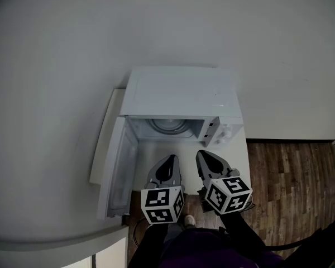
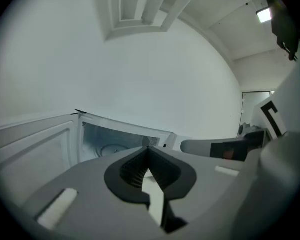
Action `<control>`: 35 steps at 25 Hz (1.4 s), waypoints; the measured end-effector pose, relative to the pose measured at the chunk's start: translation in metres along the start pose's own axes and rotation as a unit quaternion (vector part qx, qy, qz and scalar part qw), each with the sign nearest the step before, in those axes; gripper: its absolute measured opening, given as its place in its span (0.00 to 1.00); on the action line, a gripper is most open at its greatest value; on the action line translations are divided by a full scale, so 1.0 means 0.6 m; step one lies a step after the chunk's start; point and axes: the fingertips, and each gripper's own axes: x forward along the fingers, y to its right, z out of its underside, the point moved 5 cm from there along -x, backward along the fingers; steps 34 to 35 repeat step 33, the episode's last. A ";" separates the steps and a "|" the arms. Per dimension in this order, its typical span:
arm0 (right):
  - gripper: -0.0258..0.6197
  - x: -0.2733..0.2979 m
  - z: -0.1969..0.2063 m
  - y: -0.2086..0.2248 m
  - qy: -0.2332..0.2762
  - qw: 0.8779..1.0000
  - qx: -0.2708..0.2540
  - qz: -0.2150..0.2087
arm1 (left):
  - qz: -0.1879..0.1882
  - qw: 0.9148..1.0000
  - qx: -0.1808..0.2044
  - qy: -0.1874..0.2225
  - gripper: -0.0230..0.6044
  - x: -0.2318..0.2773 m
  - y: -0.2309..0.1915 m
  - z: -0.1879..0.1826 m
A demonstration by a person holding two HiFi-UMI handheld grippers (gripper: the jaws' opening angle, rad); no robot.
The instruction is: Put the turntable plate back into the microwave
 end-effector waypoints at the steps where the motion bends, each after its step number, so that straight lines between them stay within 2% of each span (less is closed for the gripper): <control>1: 0.05 -0.001 -0.001 -0.004 0.001 1.000 -0.008 -0.001 | 0.000 1.000 0.002 -0.001 0.05 0.000 0.003 0.002; 12: 0.05 -0.010 -0.018 -0.010 0.018 0.998 -0.062 -0.007 | -0.003 1.000 0.022 0.006 0.05 0.004 0.012 -0.010; 35: 0.05 0.001 -0.012 -0.028 0.012 0.998 -0.060 -0.025 | -0.007 1.000 0.026 -0.005 0.05 0.006 -0.002 -0.006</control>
